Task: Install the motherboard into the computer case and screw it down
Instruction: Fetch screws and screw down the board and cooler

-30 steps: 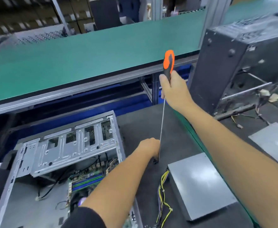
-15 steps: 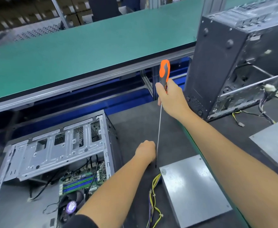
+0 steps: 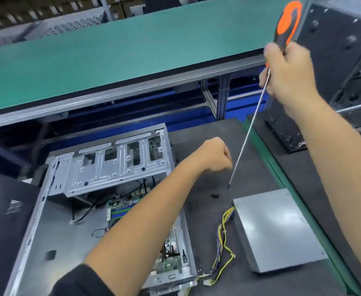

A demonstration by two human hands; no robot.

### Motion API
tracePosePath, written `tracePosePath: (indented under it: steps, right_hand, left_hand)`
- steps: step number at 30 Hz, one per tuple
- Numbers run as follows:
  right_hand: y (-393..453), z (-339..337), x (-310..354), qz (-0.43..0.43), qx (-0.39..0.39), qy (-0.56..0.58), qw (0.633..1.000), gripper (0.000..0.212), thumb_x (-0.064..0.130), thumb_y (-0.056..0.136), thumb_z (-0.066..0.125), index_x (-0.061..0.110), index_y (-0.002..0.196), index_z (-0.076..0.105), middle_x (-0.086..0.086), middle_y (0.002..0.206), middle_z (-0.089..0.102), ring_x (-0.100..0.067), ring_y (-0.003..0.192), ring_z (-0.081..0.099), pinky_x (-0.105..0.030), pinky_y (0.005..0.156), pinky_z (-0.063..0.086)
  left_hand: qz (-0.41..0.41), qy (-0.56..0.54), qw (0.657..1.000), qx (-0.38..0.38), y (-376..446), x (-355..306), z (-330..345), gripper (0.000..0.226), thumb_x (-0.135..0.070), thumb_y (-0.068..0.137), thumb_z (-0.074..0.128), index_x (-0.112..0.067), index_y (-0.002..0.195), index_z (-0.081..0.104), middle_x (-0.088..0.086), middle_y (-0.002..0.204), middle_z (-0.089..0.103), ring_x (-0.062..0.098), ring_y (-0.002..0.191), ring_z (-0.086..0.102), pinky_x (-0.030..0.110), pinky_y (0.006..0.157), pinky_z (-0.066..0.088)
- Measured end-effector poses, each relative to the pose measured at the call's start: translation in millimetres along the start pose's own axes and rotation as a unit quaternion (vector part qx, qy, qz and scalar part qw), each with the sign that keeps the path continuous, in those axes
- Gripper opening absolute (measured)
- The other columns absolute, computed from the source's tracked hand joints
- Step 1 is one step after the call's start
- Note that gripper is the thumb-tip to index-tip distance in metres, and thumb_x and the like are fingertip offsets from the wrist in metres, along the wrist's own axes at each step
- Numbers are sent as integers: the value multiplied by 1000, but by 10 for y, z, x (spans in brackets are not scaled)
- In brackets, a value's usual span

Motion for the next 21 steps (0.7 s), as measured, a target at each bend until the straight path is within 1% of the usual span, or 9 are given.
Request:
tracePosePath:
  steps: [1, 3, 4, 5, 7, 10, 14, 16, 21]
  right_hand:
    - [1, 17, 145, -7, -4, 19, 1000, 22, 33, 90, 43, 21, 72, 36, -16, 61, 48, -6, 33, 44, -20, 37, 30]
    - [-44, 124, 450, -29, 2, 55, 998, 22, 30, 92, 42, 22, 73, 35, -16, 67, 42, -5, 34, 43, -22, 37, 27]
    - [-90, 206, 597, -43, 7, 71, 997, 22, 29, 93, 41, 22, 73, 35, -15, 67, 40, -5, 35, 43, -23, 37, 27]
    - [-145, 303, 733, -57, 13, 85, 995, 23, 27, 94, 41, 21, 73, 34, -13, 67, 38, -5, 37, 44, -23, 38, 28]
    - [-275, 521, 952, -81, 24, 107, 991, 23, 22, 96, 40, 20, 73, 34, -10, 65, 37, -6, 40, 45, -22, 39, 29]
    - [-485, 880, 1184, -108, 44, 107, 987, 26, 18, 95, 38, 20, 70, 33, -13, 61, 40, -8, 38, 42, -21, 41, 28]
    - [-728, 1329, 1303, -116, 78, 93, 986, 34, 14, 93, 38, 20, 60, 32, -7, 54, 43, -10, 39, 39, -20, 44, 31]
    - [-845, 1523, 1320, -120, 91, 77, 986, 36, 15, 93, 39, 20, 58, 33, -2, 50, 42, -12, 40, 40, -20, 45, 31]
    - [-1063, 1872, 1346, -148, 112, 76, 980, 34, 18, 98, 40, 20, 66, 32, 9, 47, 35, -13, 43, 48, -18, 46, 34]
  left_hand:
    - [18, -37, 999, -11, -153, 22, -180, 14, -7, 76, 66, -14, 80, 78, -14, 70, 68, -1, 63, 60, 14, 58, 46]
    - [42, -125, 991, -31, -493, 144, -502, 17, -12, 78, 69, -26, 75, 77, -16, 72, 70, -6, 72, 62, 8, 65, 46]
    - [47, -182, 981, -44, -656, 253, -619, 19, -12, 80, 69, -29, 74, 76, -12, 76, 72, -3, 77, 65, 12, 72, 49]
    - [49, -242, 968, -55, -802, 388, -707, 21, -10, 82, 68, -27, 75, 76, -5, 77, 73, 6, 80, 68, 19, 77, 52]
    - [52, -308, 947, -70, -1060, 666, -788, 18, -3, 85, 64, -17, 81, 75, 6, 73, 70, 18, 71, 68, 26, 71, 55]
    - [37, -316, 946, -67, -1365, 1040, -746, 12, 2, 85, 64, -7, 86, 72, 11, 70, 68, 18, 61, 65, 23, 61, 54]
    - [8, -319, 947, -32, -1661, 1444, -593, 9, 4, 82, 68, 1, 91, 67, 10, 71, 70, 17, 66, 67, 22, 64, 55]
    - [9, -315, 949, -22, -1765, 1573, -516, 10, 5, 81, 69, 4, 90, 67, 11, 71, 69, 16, 63, 66, 21, 64, 53]
    - [-2, -294, 956, -27, -1932, 1779, -435, 9, -5, 76, 77, -4, 82, 70, 5, 67, 70, 11, 58, 64, 18, 62, 51]
Point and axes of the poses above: each hand's wrist, its own y-axis towards the middle knuckle, its own z-axis out of the palm, x = y × z, the point moved 5 cm from there along y, towards the middle knuckle
